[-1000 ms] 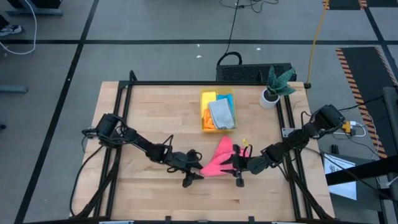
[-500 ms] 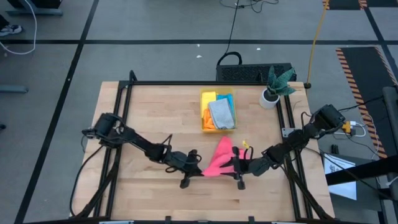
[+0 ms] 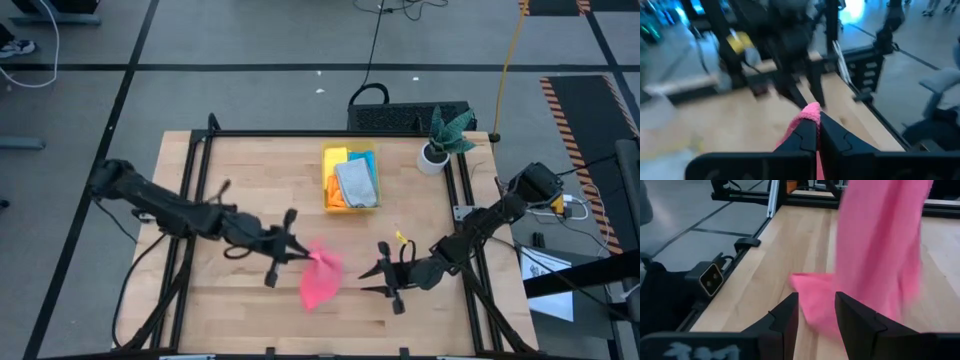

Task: Fold microfiber towels
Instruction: Fold the pink microfiber towel

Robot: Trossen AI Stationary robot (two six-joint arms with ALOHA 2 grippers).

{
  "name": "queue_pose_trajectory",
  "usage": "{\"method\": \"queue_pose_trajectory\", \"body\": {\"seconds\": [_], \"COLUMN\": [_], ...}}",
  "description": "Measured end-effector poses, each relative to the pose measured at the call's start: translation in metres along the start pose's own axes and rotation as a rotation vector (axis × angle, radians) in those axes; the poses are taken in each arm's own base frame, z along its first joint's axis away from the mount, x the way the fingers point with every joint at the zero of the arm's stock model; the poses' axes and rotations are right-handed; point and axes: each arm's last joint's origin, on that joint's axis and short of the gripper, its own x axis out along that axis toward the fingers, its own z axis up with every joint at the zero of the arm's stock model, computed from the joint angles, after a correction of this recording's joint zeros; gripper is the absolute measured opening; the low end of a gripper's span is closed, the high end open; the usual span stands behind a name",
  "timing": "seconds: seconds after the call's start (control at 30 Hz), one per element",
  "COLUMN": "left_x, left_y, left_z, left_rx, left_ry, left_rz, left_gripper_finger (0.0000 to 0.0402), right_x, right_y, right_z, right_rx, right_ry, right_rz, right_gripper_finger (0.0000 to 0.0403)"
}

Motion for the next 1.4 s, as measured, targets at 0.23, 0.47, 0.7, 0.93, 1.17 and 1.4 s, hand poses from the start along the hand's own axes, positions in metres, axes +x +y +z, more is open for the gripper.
{"method": "queue_pose_trajectory", "body": {"seconds": [0.23, 0.47, 0.7, 0.93, 1.17, 1.4], "left_x": [-0.012, -0.021, -0.013, 0.006, 0.008, 0.010], "left_y": [0.030, 0.046, 0.020, -0.032, -0.087, -0.118], "left_z": [0.073, 0.109, 0.077, 0.002, -0.064, -0.095], "left_rx": [0.101, 0.106, 0.065, 0.032, -0.013, -0.068], "left_ry": [0.083, 0.164, 0.323, 0.476, 0.416, 0.323], "left_rz": [0.108, 0.260, 0.092, -0.033, -0.234, -0.288], "left_gripper_finger": [0.0003, 0.0004, 0.0009, 0.0009, 0.0007, 0.0018], "right_x": [0.002, 0.002, 0.002, 0.000, 0.015, 0.052], "right_y": [-0.006, -0.007, -0.009, -0.013, -0.021, -0.031], "right_z": [0.001, -0.003, -0.009, -0.018, -0.027, -0.026], "right_rx": [0.008, -0.007, 0.007, 0.060, 0.105, 0.109], "right_ry": [-0.001, 0.035, 0.077, 0.079, 0.083, 0.162], "right_rz": [-0.026, -0.036, -0.045, -0.077, -0.097, -0.103], "right_gripper_finger": [0.0118, 0.0118, 0.0118, 0.0118, 0.0118, 0.0119]}}
